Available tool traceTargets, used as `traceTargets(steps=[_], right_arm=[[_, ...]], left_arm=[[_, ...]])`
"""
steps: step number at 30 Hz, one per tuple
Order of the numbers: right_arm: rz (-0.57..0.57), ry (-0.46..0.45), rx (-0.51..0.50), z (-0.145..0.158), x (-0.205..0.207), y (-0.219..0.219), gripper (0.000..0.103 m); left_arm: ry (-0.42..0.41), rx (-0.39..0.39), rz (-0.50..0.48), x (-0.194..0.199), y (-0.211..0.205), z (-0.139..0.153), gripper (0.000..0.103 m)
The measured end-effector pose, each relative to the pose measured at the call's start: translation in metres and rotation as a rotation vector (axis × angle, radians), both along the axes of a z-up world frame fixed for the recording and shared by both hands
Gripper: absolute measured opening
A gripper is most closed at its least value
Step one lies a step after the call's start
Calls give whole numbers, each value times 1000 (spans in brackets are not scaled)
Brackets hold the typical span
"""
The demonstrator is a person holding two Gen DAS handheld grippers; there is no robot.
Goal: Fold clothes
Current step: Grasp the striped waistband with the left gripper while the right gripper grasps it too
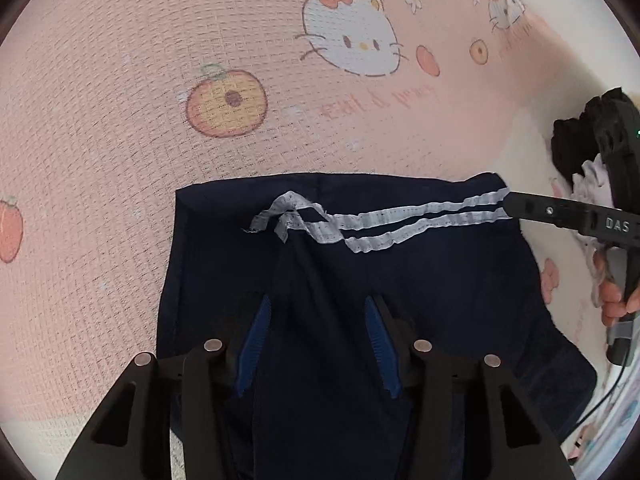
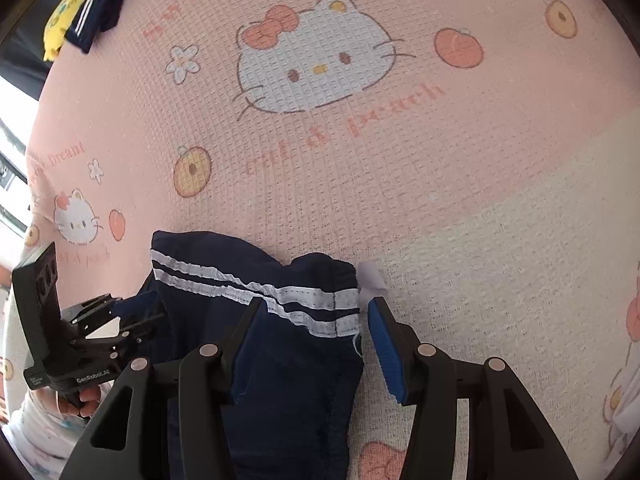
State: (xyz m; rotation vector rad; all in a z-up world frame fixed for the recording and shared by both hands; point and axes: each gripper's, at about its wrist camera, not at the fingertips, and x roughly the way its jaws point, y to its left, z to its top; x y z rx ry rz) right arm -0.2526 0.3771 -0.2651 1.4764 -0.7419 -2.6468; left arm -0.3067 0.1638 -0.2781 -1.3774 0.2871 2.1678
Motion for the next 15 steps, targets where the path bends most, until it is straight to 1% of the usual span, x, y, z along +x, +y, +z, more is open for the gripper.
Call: traceTargets(steps=[2, 7, 8, 9, 10, 11, 12, 13, 14, 15], right_arm=[[16, -7, 1, -4, -2, -4, 51], [46, 5, 23, -11, -9, -14, 51], [55, 11, 27, -11, -10, -15, 48], [67, 18, 30, -12, -11, -17, 38], [73, 20, 39, -12, -13, -18, 27], [78, 19, 49, -13, -15, -19, 21], [85, 20, 58, -14, -15, -19, 20], [94, 25, 70, -13, -15, -21, 18], [98, 30, 89, -12, -16, -22, 18], [96, 37, 107, -11, -16, -24, 17]], left_arm=[[2, 7, 4, -2, 3, -2, 46], [20, 22, 51, -17, 9, 0, 46], [22, 13, 59, -20, 10, -1, 46], [24, 7, 71, -24, 11, -2, 45], [22, 11, 81, -27, 11, -1, 42], [19, 18, 89, -30, 11, -2, 36], [18, 13, 98, -32, 11, -3, 22], [25, -5, 113, -34, 12, -5, 14], [33, -17, 123, -36, 14, -6, 13], [37, -21, 128, -37, 15, -7, 9]])
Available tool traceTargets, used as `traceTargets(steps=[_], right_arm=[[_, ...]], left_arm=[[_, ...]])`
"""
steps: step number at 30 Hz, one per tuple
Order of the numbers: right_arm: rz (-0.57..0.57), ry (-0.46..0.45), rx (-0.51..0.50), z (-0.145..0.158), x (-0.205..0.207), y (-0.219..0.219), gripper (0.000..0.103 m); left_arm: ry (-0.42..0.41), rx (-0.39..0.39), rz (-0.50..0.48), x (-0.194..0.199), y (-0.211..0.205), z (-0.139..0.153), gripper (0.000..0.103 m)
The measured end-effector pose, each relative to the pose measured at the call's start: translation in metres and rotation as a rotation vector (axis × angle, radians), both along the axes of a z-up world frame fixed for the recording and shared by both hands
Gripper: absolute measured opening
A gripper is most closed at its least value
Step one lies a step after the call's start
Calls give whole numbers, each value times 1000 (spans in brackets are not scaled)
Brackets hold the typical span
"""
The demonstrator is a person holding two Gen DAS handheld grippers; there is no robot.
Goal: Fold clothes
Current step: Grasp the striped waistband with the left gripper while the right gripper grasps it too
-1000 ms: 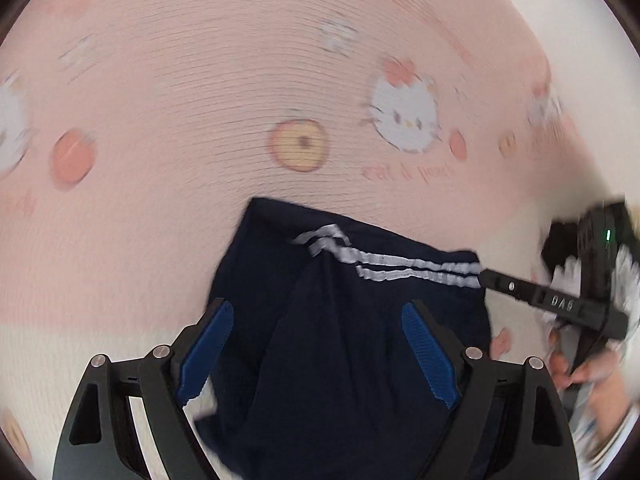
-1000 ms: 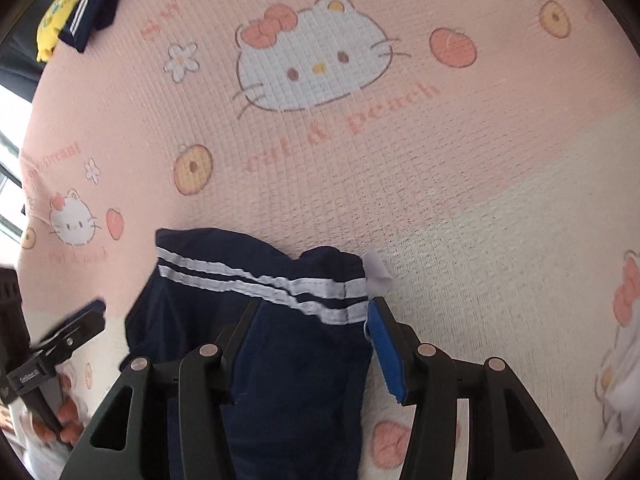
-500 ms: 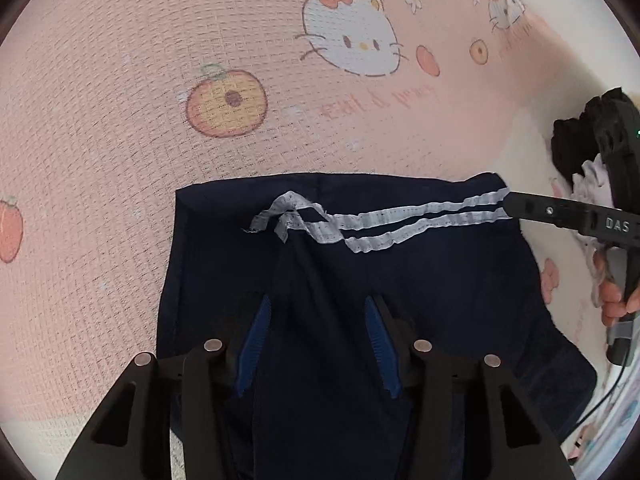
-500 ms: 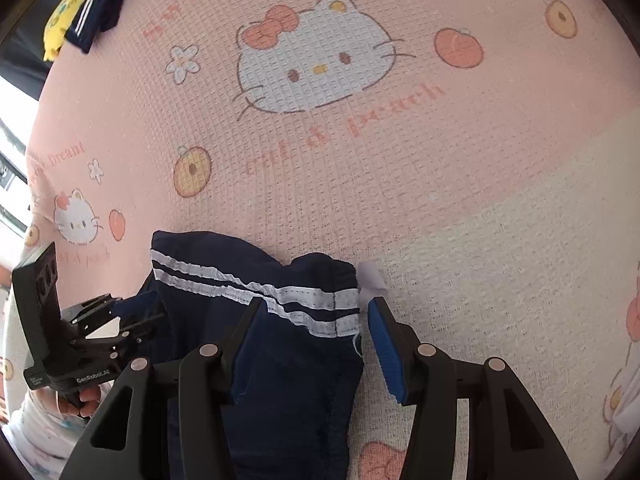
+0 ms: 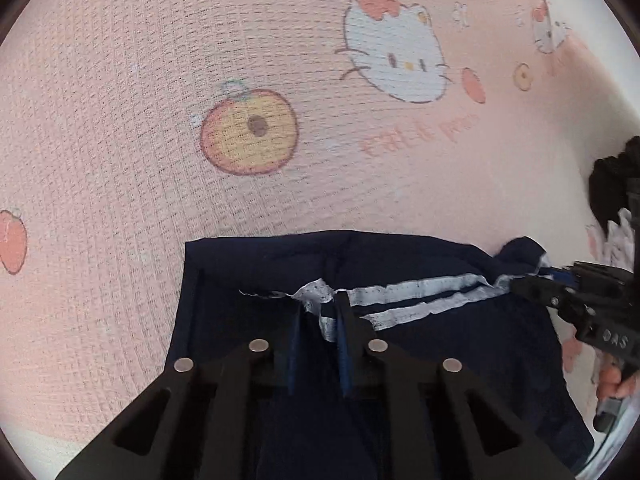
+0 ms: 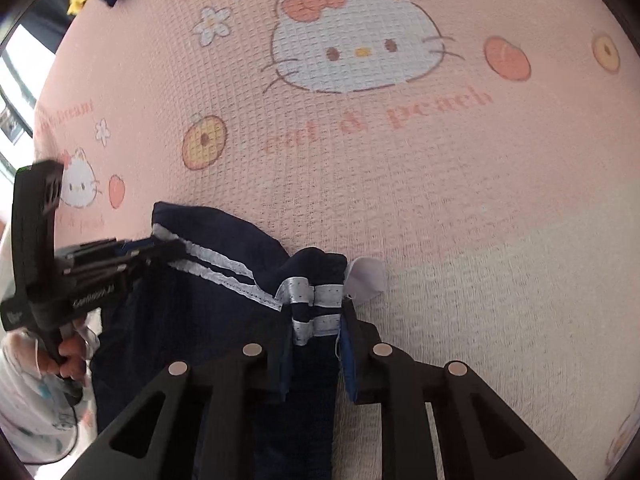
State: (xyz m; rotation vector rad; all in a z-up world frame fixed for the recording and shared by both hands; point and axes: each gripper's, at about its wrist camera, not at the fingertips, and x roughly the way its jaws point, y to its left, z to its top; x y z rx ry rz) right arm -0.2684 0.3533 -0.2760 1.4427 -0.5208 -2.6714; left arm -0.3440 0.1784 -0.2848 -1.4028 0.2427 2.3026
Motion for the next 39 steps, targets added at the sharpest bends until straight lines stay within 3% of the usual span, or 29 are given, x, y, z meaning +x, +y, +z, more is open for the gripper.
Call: traceTargets(steps=[6, 11, 15, 17, 20, 23, 25, 26, 31, 39], right_arm=[[-53, 15, 78, 13, -1, -3, 15], [-96, -16, 79, 3, -2, 3, 16], [-134, -2, 0, 4, -2, 8, 18], [-135, 4, -10, 7, -1, 10, 33], [-153, 12, -24, 13, 5, 14, 46], [-168, 17, -68, 17, 12, 18, 47], [-174, 15, -92, 18, 15, 20, 47], [-176, 10, -105, 17, 16, 22, 47], [-148, -41, -142, 10, 20, 18, 47], [-90, -88, -66, 2, 23, 0, 48]], left_arm=[[55, -49, 16, -11, 3, 20, 8], [179, -217, 55, -27, -10, 43, 7], [103, -89, 57, -32, -24, 55, 7], [64, -12, 61, -29, -29, 60, 8], [-88, 145, 96, -28, -33, 57, 8], [-148, 174, 137, -22, -29, 52, 22], [-154, 138, 146, -15, -27, 45, 67], [-156, 121, 157, -13, -27, 42, 73], [-140, 117, 141, 5, -33, 37, 73], [-42, -62, -25, 41, -9, 24, 73]])
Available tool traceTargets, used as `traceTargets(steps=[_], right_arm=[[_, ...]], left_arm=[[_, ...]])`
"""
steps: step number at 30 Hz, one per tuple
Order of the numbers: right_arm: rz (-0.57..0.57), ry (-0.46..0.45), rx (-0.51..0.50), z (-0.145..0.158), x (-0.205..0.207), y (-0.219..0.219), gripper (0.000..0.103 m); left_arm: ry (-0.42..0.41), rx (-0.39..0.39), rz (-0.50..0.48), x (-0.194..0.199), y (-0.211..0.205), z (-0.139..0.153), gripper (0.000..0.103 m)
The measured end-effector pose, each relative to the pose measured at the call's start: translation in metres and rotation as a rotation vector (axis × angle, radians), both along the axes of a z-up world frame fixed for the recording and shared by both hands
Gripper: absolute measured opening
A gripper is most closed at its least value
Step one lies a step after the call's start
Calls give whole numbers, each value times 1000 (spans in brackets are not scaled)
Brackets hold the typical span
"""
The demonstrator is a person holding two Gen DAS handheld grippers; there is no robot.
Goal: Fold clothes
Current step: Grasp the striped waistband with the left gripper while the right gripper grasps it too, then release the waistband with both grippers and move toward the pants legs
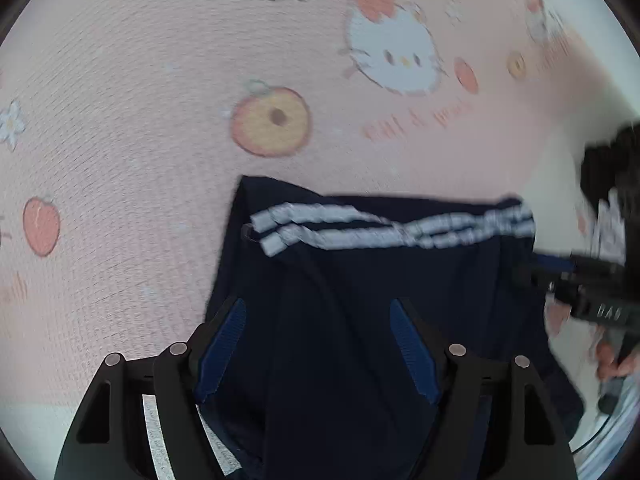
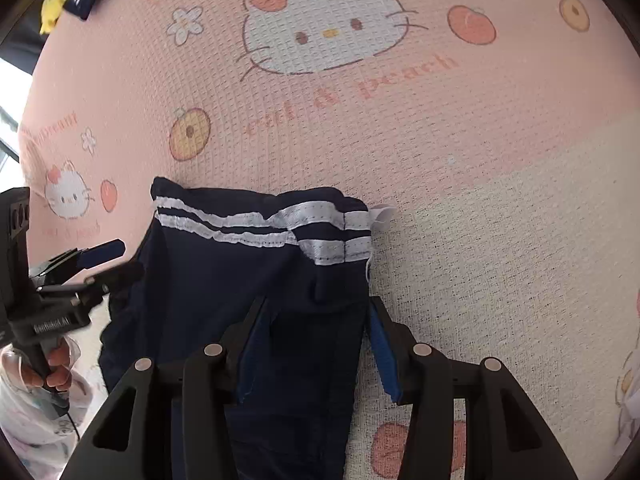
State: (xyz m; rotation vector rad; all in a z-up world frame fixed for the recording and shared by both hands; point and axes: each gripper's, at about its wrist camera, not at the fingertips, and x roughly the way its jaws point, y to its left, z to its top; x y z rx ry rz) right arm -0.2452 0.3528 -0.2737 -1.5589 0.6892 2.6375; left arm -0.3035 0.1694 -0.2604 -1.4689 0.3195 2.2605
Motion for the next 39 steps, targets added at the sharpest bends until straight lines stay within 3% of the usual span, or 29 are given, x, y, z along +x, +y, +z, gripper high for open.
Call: traceTargets(steps=[3, 5, 6, 7, 9, 14, 17, 21, 23, 26, 27, 29, 30, 31, 34, 36, 39], right_arm=[[-1, 5, 28, -1, 3, -6, 48], [-1, 12, 61, -1, 4, -10, 48], [0, 15, 79, 0, 4, -12, 48], [0, 19, 97, 0, 4, -14, 47], [5, 22, 127, 0, 3, -17, 32], [-12, 8, 151, 0, 1, -14, 28], [-17, 7, 150, 0, 1, -15, 28], [-4, 1, 157, 4, 6, -18, 39], [-1, 7, 153, 10, 11, -21, 51], [-16, 48, 149, 26, 22, -24, 51], [-24, 66, 145, 32, 26, -24, 52], [-54, 99, 122, 40, 37, -21, 60], [-70, 115, 109, 44, 43, -20, 64], [-90, 125, 91, 46, 51, -18, 64], [-147, 139, 3, 46, 74, -14, 64], [-172, 135, -40, 45, 82, -15, 64], [-201, 135, -80, 46, 97, -17, 64]], left_arm=[[15, -54, -14, 4, 9, -10, 72], [27, -100, -13, 5, 15, -19, 56], [26, -112, -5, 5, 16, -23, 35], [25, -122, 3, 5, 17, -27, 28], [53, -109, 15, 7, 16, -25, 21], [74, -190, 90, -2, 4, -25, 20], [57, -199, 135, -6, -8, -22, 20], [59, -245, 114, -1, -7, -18, 20], [25, -198, 116, 0, -6, -12, 20], [-71, -55, 170, 1, -13, 1, 20], [-97, 11, 194, 1, -18, 7, 24], [-143, 126, 233, 3, -27, 19, 48], [-145, 171, 240, 6, -30, 26, 72], [-145, 214, 246, 8, -32, 33, 81], [-135, 222, 224, 10, -26, 46, 81], [-120, 189, 197, 4, -18, 58, 81], [-88, 133, 149, 27, -13, 78, 81]])
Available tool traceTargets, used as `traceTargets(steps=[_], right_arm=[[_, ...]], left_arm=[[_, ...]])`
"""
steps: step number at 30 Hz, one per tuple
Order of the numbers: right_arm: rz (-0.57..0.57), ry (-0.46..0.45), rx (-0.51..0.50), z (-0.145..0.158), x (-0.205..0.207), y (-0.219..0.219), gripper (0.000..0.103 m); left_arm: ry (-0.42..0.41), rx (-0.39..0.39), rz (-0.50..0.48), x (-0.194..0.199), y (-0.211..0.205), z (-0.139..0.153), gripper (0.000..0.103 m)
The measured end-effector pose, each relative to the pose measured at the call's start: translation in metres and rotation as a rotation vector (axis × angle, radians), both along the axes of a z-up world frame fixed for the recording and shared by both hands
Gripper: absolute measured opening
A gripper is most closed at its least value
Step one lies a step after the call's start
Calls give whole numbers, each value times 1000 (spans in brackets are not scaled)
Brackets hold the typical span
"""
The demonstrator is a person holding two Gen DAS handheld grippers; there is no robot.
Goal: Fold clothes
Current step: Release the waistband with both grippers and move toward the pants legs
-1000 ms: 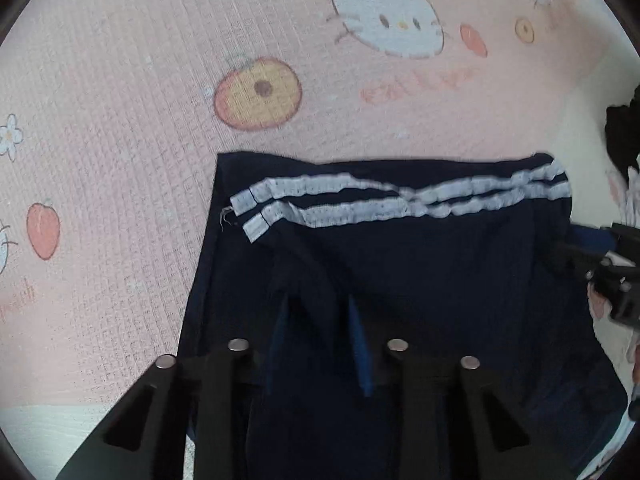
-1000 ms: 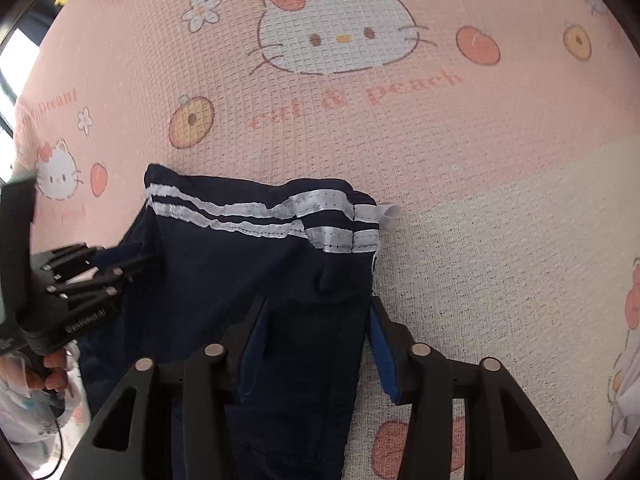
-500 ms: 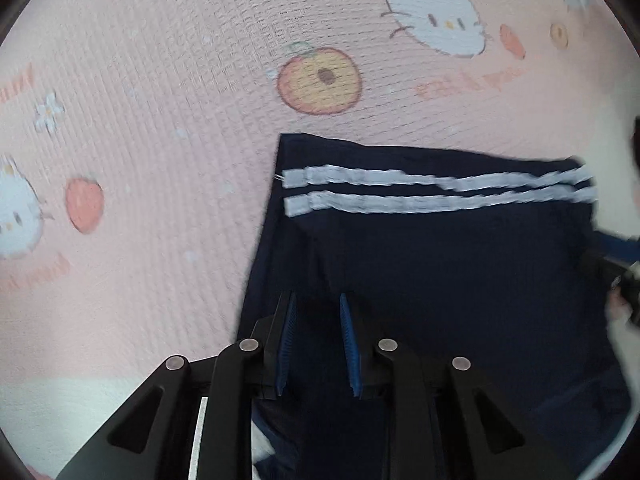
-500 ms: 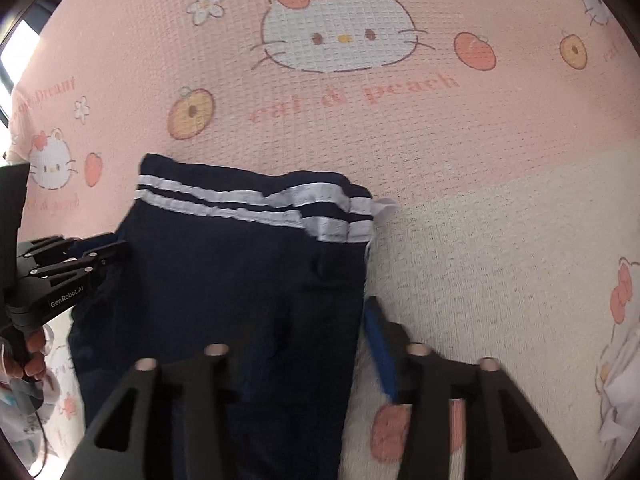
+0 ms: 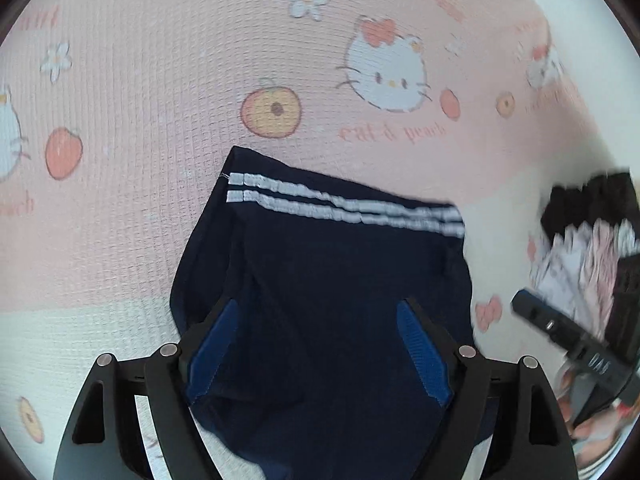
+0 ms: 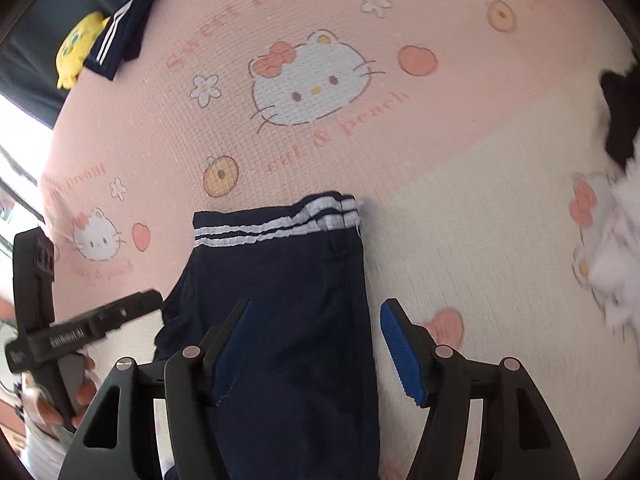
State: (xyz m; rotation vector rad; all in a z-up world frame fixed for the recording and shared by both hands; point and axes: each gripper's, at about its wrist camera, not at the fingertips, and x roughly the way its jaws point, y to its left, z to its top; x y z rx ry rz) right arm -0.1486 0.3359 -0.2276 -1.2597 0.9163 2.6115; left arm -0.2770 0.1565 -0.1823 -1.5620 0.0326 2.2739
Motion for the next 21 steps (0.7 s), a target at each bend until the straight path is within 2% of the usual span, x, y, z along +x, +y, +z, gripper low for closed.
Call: traceTargets(steps=[6, 9, 13, 17, 21], right_arm=[[-33, 7, -86, 3, 32, -5, 64], [-31, 12, -121, 1, 43, -13, 64], [-49, 29, -185, 1, 57, -17, 65], [-96, 32, -292, -6, 69, -11, 65], [-144, 32, -364, -11, 82, -7, 65]], left_arm=[[57, -97, -112, 27, 13, 5, 81], [102, -112, -158, 45, 18, 8, 81], [81, -79, -169, 60, 19, 7, 80], [69, -62, -168, 70, 21, 6, 70], [119, -129, -206, 83, 27, 10, 68]])
